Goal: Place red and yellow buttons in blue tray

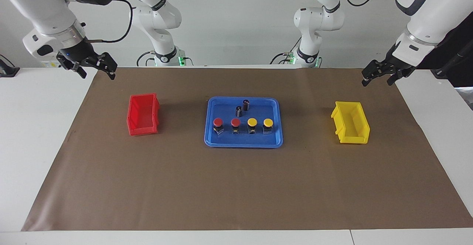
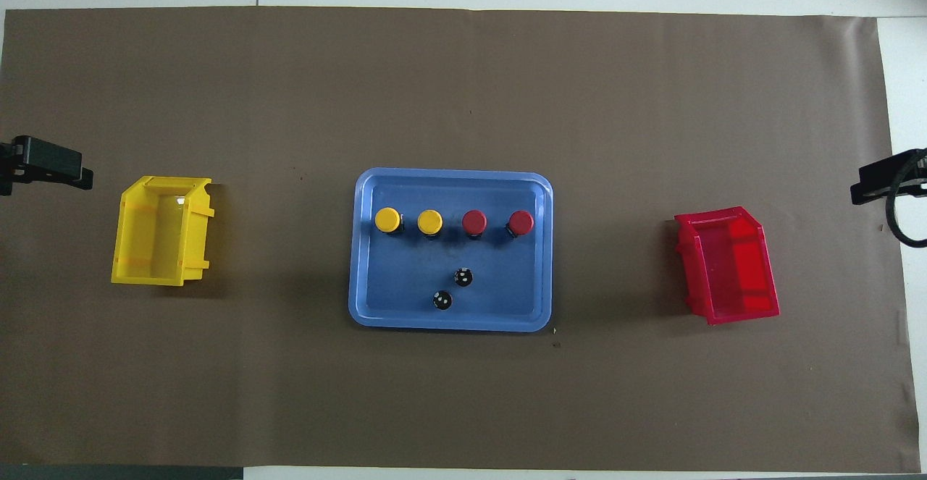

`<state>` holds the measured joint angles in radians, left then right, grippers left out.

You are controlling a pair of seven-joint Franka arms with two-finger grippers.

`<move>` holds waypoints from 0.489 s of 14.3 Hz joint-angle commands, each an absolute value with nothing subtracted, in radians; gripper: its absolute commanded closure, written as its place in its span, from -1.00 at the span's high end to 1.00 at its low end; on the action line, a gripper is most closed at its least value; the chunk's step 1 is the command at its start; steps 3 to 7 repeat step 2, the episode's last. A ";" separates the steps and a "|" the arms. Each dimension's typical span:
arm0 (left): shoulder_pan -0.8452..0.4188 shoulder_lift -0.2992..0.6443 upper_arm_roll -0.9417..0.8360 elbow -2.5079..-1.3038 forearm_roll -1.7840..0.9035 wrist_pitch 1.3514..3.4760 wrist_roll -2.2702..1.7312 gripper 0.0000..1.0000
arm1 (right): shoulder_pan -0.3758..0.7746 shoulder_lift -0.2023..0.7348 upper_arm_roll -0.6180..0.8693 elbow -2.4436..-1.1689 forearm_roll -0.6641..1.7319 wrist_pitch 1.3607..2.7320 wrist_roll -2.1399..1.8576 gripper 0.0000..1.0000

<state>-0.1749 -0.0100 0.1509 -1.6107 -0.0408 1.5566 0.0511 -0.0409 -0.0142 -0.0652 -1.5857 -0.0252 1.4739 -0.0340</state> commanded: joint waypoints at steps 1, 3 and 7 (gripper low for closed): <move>-0.161 0.002 0.143 -1.583 -0.011 1.540 0.140 1.00 | -0.043 -0.034 -0.067 -1.605 -0.014 1.466 -0.061 1.00; -0.161 -0.003 0.141 -1.583 -0.011 1.539 0.140 1.00 | -0.043 -0.034 -0.067 -1.605 -0.012 1.466 -0.061 1.00; -0.161 -0.003 0.141 -1.583 -0.011 1.539 0.140 1.00 | -0.043 -0.034 -0.067 -1.605 -0.012 1.466 -0.061 1.00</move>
